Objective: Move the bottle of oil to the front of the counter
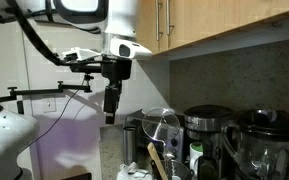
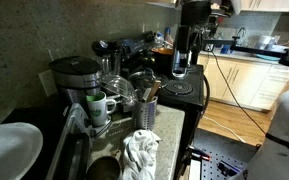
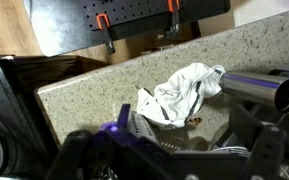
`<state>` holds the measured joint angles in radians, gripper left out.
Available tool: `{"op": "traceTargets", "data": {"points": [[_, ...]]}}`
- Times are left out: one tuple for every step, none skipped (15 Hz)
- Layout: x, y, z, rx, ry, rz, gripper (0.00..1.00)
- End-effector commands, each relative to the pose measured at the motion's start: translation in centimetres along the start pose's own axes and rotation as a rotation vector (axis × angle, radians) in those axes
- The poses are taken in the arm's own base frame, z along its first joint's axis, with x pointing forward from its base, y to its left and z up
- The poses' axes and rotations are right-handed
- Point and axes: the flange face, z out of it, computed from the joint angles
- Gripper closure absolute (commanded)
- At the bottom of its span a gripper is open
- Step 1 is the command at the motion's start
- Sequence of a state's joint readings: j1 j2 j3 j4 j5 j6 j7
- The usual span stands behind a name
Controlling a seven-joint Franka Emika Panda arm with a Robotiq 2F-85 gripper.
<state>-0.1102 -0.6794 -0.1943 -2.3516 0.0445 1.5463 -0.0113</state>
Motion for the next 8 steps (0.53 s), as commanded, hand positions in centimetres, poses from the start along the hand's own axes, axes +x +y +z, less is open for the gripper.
{"op": "traceTargets", "data": {"points": [[0.0,0.0,-0.1,0.000,-0.001,0.000,0.00],[0.2,-0.1,0.1,-0.004,-0.006,0.003,0.00],[0.5,0.0,0.2,-0.011,-0.002,0.011,0.00],[1.1,0.1,0.3,-0.016,0.006,0.022,0.00],[1.6,0.3,0.4,-0.022,0.016,0.032,0.00],[2.3,0.7,0.5,-0.028,0.031,0.041,0.00],[3.2,1.0,0.5,-0.036,0.049,0.050,0.00],[4.2,1.6,0.5,-0.044,0.071,0.064,0.00]]}}
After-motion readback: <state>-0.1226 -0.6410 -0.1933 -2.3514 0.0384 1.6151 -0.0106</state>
